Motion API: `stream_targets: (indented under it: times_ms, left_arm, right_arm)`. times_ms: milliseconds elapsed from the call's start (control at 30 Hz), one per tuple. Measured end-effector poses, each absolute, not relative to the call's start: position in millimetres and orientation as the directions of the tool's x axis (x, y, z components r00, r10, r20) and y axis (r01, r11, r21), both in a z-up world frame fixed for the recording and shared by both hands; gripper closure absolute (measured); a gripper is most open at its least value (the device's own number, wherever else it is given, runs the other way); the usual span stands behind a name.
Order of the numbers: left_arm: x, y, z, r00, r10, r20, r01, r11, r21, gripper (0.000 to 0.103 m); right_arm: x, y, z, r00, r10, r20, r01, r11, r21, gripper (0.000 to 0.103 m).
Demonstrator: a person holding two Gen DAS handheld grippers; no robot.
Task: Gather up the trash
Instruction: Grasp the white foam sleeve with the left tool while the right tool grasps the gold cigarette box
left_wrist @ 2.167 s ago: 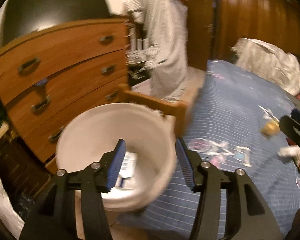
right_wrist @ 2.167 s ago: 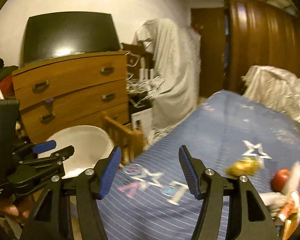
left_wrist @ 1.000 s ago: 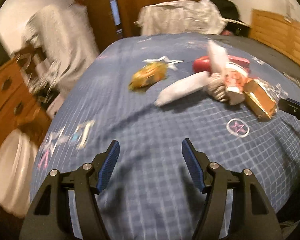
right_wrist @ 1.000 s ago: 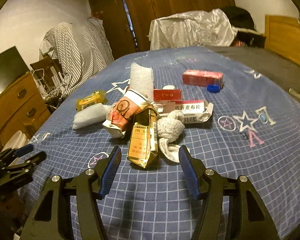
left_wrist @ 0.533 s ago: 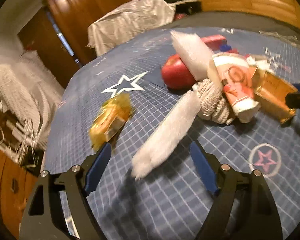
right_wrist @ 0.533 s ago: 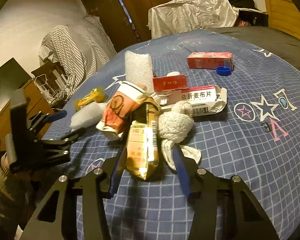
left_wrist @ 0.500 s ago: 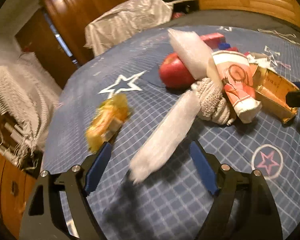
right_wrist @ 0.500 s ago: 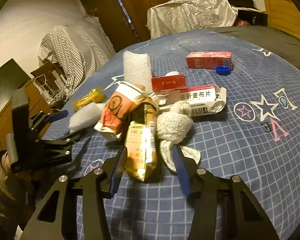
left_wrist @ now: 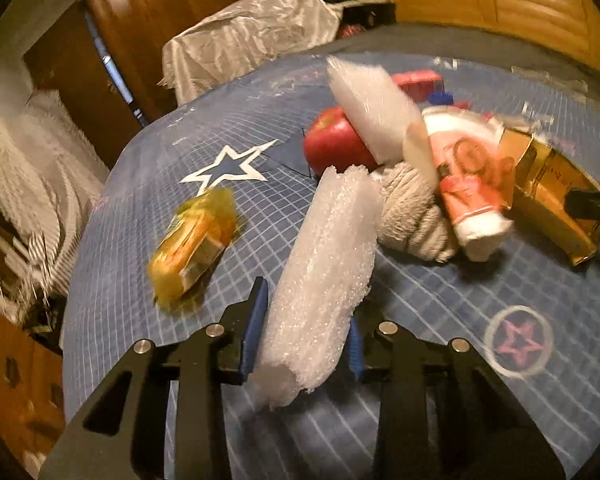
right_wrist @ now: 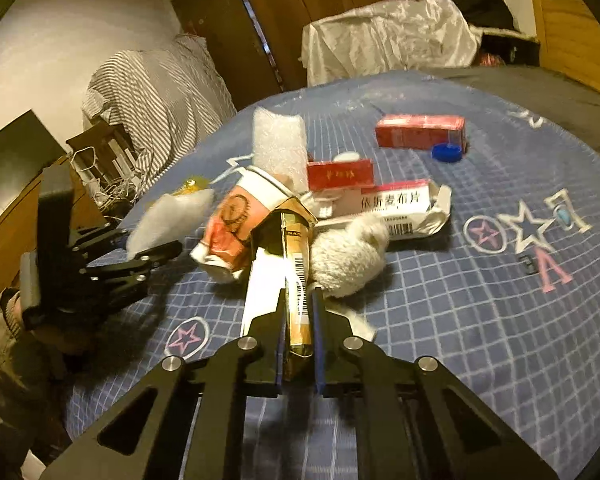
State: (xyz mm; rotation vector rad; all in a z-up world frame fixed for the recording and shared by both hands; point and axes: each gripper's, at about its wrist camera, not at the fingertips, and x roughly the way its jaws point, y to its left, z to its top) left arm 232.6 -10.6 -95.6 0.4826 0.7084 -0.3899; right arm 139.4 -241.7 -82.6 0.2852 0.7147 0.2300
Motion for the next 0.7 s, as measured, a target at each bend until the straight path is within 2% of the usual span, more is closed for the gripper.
stream_targets:
  times_ms: [167, 300, 433, 600, 700]
  left_arm:
    - [200.6, 5.8, -90.2, 0.684, -0.202, -0.701, 0.474, 0.853, 0.217, 0.07]
    - [190.8, 9.6, -98.4, 0.671, -0.173, -0.721, 0.462, 0.858, 0.224, 0.07]
    - [199.6, 19.0, -97.2, 0.663, -0.175, -0.728, 0.43, 0.885, 0.179, 0.07]
    - [210.9, 21.5, -103.3, 0.654, -0.163, -0.738, 0.403, 0.901, 0.158, 0.07]
    - [209.2, 20.3, -103.2, 0.657, -0.163, -0.736, 0.403, 0.901, 0.16, 0.07]
  right_arm:
    - [114.5, -224.2, -64.3, 0.776, 0.268, -0.571, -0.182, 0.962, 0.205, 0.091]
    - [117.4, -237.3, -64.6, 0.787, 0.17, -0.593, -0.091, 0.983, 0.161, 0.091]
    - [108.9, -250.3, -56.1, 0.809, 0.134, -0.572, -0.056, 0.987, 0.152, 0.089]
    - [77.1, -199.9, -38.5, 0.864, 0.188, -0.467, -0.251, 0.965, -0.075, 0.09]
    - [65.0, -176.5, -38.7, 0.87, 0.194, -0.454, -0.297, 0.94, -0.169, 0.09]
